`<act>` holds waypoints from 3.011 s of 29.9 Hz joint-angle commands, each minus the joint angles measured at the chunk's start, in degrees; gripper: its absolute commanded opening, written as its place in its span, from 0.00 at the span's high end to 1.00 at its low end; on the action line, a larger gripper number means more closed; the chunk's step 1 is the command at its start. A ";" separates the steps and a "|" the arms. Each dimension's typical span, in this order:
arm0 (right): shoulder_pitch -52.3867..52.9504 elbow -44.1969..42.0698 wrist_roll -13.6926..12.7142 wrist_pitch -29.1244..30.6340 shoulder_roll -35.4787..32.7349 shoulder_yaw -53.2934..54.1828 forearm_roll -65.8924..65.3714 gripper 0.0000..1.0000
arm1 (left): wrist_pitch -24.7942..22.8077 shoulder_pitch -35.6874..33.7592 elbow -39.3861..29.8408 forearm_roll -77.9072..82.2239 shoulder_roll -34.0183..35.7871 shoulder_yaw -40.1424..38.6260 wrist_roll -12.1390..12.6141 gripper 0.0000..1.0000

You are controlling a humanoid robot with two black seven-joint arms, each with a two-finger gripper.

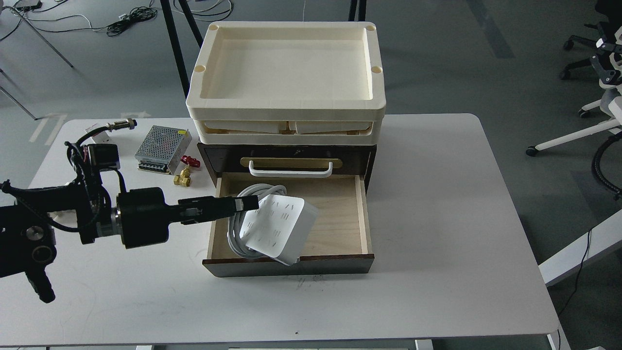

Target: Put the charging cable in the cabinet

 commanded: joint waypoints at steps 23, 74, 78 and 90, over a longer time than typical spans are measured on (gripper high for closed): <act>-1.14 -0.01 0.00 -0.01 0.01 0.07 0.00 0.01 | 1.58 17.43 26.01 -4.64 -19.17 -10.07 -0.01 0.97; -1.32 0.51 0.00 0.13 0.10 2.00 0.88 0.01 | -24.04 37.30 37.59 -29.58 -12.31 -55.13 -0.01 0.14; -0.79 0.78 0.00 0.13 0.80 5.07 0.88 0.01 | -24.04 34.68 46.91 -33.81 -12.58 -63.40 -0.01 0.14; -0.18 0.60 0.08 0.13 8.09 7.89 0.79 0.01 | -24.04 22.10 56.60 -34.52 -16.79 -63.94 -0.01 0.08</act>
